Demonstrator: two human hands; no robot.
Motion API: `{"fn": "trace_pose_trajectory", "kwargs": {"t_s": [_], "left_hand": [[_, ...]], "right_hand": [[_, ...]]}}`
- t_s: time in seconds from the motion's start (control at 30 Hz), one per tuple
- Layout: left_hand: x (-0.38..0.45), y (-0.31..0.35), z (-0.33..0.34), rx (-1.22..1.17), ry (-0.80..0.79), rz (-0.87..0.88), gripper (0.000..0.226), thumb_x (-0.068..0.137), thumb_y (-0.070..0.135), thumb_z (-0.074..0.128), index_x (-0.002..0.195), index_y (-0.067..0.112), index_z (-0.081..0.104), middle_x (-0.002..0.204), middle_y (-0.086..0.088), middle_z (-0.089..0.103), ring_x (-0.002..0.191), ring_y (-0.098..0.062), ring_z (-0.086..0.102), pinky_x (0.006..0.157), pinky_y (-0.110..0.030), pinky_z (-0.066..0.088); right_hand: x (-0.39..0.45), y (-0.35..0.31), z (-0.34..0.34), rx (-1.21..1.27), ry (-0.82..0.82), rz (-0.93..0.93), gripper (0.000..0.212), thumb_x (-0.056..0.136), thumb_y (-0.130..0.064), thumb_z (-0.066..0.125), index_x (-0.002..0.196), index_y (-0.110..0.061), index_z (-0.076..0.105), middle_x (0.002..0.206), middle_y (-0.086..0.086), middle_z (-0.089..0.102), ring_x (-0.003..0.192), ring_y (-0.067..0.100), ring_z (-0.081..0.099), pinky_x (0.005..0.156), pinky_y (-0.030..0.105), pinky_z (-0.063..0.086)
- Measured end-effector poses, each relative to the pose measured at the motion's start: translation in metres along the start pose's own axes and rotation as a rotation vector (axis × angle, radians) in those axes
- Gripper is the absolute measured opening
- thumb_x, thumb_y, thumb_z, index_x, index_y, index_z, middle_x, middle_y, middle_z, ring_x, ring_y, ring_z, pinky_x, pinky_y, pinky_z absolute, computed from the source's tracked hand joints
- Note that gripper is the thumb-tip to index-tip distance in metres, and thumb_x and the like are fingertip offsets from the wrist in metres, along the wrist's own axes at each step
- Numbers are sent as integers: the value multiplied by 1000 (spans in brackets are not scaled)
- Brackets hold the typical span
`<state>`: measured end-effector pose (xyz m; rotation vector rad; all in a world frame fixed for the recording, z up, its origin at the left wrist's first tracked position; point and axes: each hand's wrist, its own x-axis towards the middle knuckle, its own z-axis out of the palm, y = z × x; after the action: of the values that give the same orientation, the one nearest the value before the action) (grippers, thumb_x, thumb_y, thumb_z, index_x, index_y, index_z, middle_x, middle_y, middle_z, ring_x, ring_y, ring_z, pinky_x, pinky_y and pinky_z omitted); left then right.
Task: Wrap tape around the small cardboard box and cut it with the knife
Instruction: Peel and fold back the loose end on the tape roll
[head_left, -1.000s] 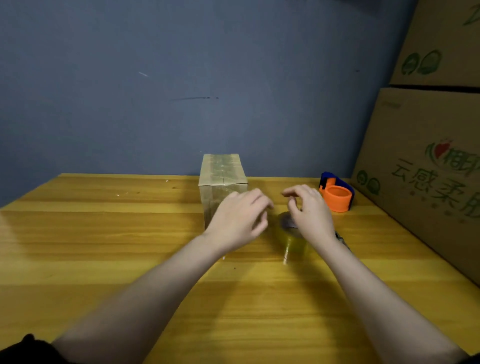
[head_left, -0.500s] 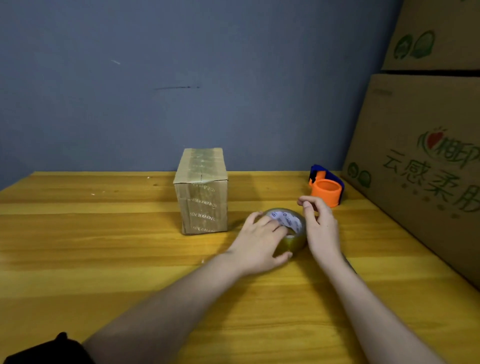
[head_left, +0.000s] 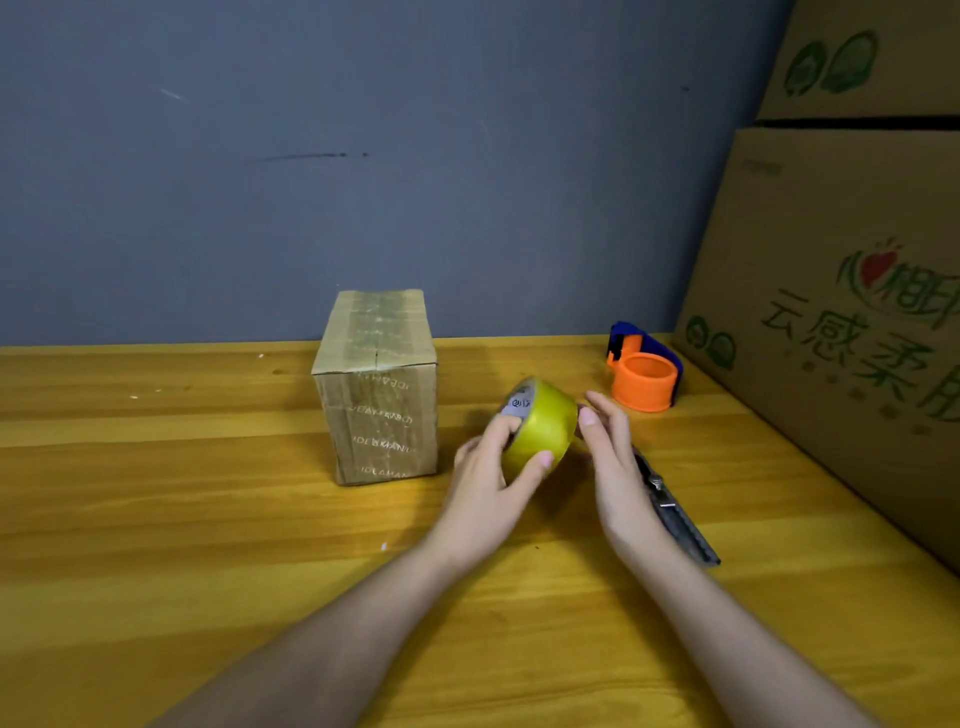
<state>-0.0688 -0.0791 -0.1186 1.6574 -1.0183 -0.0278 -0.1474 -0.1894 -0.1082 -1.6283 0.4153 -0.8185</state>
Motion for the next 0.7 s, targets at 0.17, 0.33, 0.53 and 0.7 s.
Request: {"fn": "trace_pose_trajectory", "kwargs": {"t_s": [0.17, 0.33, 0.53, 0.7], "left_hand": [[-3, 6, -4, -263, -101, -51, 23, 86, 28, 56, 104, 22, 42, 95, 16, 58, 89, 2, 55, 85, -22, 45], [-3, 11, -8, -415, -102, -89, 18, 83, 21, 51, 100, 24, 45, 91, 12, 57, 85, 2, 53, 81, -14, 43], [-3, 16, -10, -605, -88, -95, 16, 81, 12, 43, 96, 10, 50, 75, -2, 61, 60, -11, 59, 64, -20, 49], [-1, 20, -11, -630, -89, -132, 20, 91, 2, 40, 90, 16, 54, 67, 18, 68, 59, 6, 59, 60, -6, 44]], "right_hand": [[-3, -2, 11, 120, -187, 119, 69, 78, -48, 47, 142, -29, 32, 139, -1, 45, 125, 13, 48, 94, 21, 43], [-5, -4, 9, 85, -262, 120, 64, 83, -45, 57, 140, -35, 30, 128, -8, 50, 99, 0, 52, 79, 16, 43], [-8, -3, 9, 82, -269, 75, 70, 76, -41, 54, 141, -31, 30, 111, -7, 57, 57, -3, 51, 56, 12, 43], [-9, -5, 11, 111, -204, 12, 66, 78, -31, 70, 133, -29, 34, 112, -8, 55, 51, -1, 53, 51, 14, 45]]}}
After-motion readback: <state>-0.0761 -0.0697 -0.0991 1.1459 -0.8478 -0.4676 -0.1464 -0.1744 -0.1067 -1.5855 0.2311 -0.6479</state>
